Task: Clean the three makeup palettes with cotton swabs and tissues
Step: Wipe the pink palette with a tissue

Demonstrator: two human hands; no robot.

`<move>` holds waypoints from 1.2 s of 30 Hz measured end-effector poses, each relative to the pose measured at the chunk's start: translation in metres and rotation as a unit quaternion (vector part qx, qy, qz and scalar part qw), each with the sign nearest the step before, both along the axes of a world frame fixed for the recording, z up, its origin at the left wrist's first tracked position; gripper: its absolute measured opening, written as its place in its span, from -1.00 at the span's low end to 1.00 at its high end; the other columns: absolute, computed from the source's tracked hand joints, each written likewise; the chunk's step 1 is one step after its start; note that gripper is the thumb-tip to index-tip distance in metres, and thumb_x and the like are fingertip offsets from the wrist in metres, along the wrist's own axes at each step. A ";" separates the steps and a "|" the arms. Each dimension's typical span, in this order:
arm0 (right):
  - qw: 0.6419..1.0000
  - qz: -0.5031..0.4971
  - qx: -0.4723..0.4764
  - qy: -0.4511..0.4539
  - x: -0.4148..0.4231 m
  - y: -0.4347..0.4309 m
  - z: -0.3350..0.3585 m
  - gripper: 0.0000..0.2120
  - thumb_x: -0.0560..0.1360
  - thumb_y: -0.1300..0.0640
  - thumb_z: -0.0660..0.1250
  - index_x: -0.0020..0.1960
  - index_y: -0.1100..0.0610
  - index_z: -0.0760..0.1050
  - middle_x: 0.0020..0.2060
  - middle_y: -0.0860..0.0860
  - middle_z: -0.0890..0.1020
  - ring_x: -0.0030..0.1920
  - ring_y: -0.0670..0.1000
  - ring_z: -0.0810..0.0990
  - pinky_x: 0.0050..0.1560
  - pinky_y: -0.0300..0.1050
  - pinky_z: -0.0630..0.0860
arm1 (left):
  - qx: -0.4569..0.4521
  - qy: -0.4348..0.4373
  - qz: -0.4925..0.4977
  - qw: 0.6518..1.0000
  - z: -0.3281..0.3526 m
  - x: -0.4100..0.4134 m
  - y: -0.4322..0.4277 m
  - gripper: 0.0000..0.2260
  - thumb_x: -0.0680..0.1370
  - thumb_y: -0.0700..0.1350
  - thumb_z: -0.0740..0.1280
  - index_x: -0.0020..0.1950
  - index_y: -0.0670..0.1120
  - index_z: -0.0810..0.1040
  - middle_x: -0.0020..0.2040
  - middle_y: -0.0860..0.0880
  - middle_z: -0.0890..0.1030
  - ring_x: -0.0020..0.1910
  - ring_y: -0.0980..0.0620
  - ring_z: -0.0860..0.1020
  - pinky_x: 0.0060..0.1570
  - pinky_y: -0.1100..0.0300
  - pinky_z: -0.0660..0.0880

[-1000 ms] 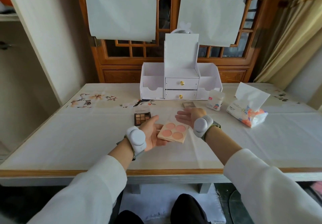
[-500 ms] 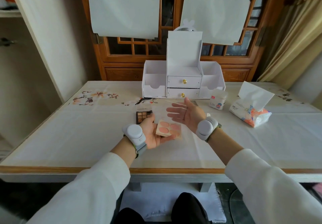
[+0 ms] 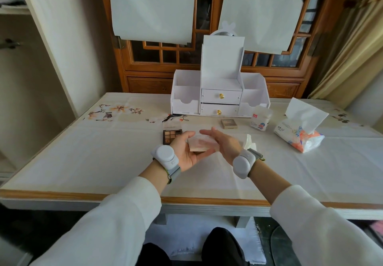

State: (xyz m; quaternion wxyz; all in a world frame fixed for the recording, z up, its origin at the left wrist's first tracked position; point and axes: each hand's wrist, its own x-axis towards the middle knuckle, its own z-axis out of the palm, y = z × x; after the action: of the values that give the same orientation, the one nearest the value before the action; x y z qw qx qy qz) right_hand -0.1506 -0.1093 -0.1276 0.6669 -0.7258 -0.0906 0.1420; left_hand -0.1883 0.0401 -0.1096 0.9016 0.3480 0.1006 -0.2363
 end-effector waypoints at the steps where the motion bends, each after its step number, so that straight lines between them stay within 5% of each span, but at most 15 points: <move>1: 1.000 -0.009 0.000 0.006 0.000 0.001 0.001 -0.67 0.57 -0.08 0.11 0.23 0.01 0.48 0.25 0.01 0.45 0.32 0.05 0.38 0.38 0.02 0.28 | -0.003 -0.002 0.009 1.000 0.000 0.001 0.000 -0.65 0.63 -0.11 0.11 0.30 -0.33 0.34 0.24 -0.35 0.48 0.22 -0.30 0.49 -0.10 -0.10 0.58; 5: 0.996 -0.036 0.006 0.084 -0.003 0.005 0.008 -0.70 0.59 0.07 0.15 0.23 0.22 0.38 -0.07 0.17 0.52 -0.22 0.13 0.55 -0.08 0.01 0.54 | 0.046 -0.016 0.026 0.998 0.002 0.007 0.000 -0.76 0.61 -0.24 0.07 0.15 -0.32 0.44 0.04 -0.29 0.56 -0.01 -0.23 0.56 -0.19 -0.02 0.61; 10: 0.992 -0.095 -0.013 0.079 0.004 0.006 0.006 -0.64 0.54 0.22 0.22 0.30 0.33 0.32 -0.32 0.16 0.47 -0.48 0.04 0.38 -0.45 -0.13 0.35 | 0.132 -0.045 0.031 0.990 -0.004 0.015 -0.004 -0.70 0.60 -0.30 0.11 0.31 -0.35 0.40 0.24 -0.32 0.51 0.00 -0.20 0.58 -0.22 0.08 0.64; 18: 0.988 -0.143 0.008 0.057 0.001 0.006 -0.003 -0.62 0.53 0.26 0.23 0.32 0.31 0.31 -0.26 0.20 0.53 -0.46 0.04 0.43 -0.41 -0.11 0.40 | 0.185 -0.114 0.008 0.976 -0.006 0.014 0.002 -0.84 0.55 -0.43 0.20 0.02 -0.29 0.54 -0.12 -0.13 0.68 -0.15 -0.08 0.66 -0.10 0.13 0.63; 24: 0.990 -0.123 0.017 0.061 0.002 0.005 -0.003 -0.56 0.49 0.28 0.32 0.31 0.33 0.30 -0.29 0.19 0.54 -0.44 0.04 0.46 -0.39 -0.13 0.44 | 0.204 -0.097 0.017 0.974 -0.010 0.021 0.005 -0.73 0.56 -0.41 0.22 0.26 -0.39 0.41 0.14 -0.25 0.57 -0.04 -0.13 0.62 -0.14 0.13 0.63; 30: 0.984 -0.141 0.032 0.104 0.026 0.005 0.014 -0.64 0.50 0.31 0.29 0.25 0.45 0.35 -0.32 0.16 0.52 -0.42 0.07 0.46 -0.49 -0.17 0.54 | 0.271 -0.122 0.033 0.954 -0.006 0.045 0.008 -0.73 0.53 -0.35 0.31 0.22 -0.31 0.49 -0.01 -0.13 0.63 -0.05 -0.07 0.60 -0.15 0.15 0.63; 34: 0.981 -0.153 0.012 0.116 0.055 0.005 0.020 -0.71 0.53 0.40 0.20 0.22 0.47 0.35 -0.15 0.26 0.57 -0.34 0.11 0.52 -0.07 0.05 0.59 | 0.346 -0.115 0.047 0.930 0.003 0.070 0.009 -0.89 0.54 -0.22 0.31 -0.11 -0.08 0.61 -0.02 -0.04 0.64 0.03 -0.06 0.56 0.07 0.05 0.52; 36: 0.981 -0.154 -0.017 0.118 0.073 0.005 0.019 -0.77 0.51 0.41 0.21 0.13 0.50 0.40 -0.20 0.24 0.58 -0.32 0.10 0.54 0.03 0.08 0.57 | 0.371 -0.101 0.042 0.922 0.009 0.090 0.008 -0.89 0.56 -0.18 0.27 -0.12 -0.05 0.57 0.01 -0.06 0.63 0.08 -0.06 0.57 0.11 0.08 0.48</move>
State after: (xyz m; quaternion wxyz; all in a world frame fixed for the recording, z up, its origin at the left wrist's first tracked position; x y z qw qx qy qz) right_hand -0.0772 -0.1042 -0.1082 0.6741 -0.7207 0.1037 0.1241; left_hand -0.0983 0.0480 -0.1010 0.7227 0.6748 0.1039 -0.1078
